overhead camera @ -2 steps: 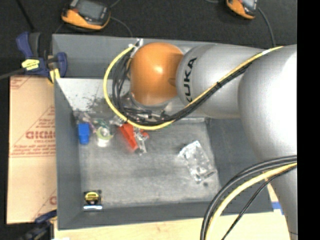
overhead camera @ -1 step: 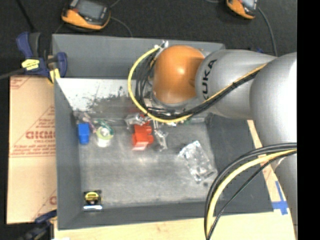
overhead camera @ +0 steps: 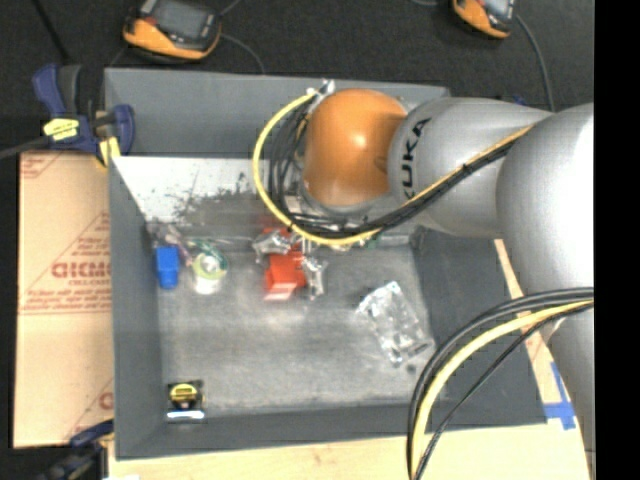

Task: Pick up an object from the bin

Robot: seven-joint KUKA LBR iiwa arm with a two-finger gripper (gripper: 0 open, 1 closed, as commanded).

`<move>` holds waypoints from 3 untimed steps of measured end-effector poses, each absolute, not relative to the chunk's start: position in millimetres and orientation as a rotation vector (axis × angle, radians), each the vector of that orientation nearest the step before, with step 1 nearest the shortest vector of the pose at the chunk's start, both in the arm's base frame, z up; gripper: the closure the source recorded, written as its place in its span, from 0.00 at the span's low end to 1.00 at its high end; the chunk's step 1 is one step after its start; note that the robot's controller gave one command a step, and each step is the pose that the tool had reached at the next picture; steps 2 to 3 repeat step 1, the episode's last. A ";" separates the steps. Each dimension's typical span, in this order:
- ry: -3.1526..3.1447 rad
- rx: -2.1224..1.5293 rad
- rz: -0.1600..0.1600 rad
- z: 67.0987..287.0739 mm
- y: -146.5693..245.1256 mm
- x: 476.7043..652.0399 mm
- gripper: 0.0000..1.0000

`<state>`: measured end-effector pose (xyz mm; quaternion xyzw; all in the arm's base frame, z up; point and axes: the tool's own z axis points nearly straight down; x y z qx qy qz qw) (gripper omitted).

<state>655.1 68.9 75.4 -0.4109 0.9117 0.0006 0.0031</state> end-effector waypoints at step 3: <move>2.849 -1.295 -0.006 228.5 74.6 634.9 1.00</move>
Offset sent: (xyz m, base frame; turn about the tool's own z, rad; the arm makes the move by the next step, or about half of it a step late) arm -0.0228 0.0060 0.1465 -0.0072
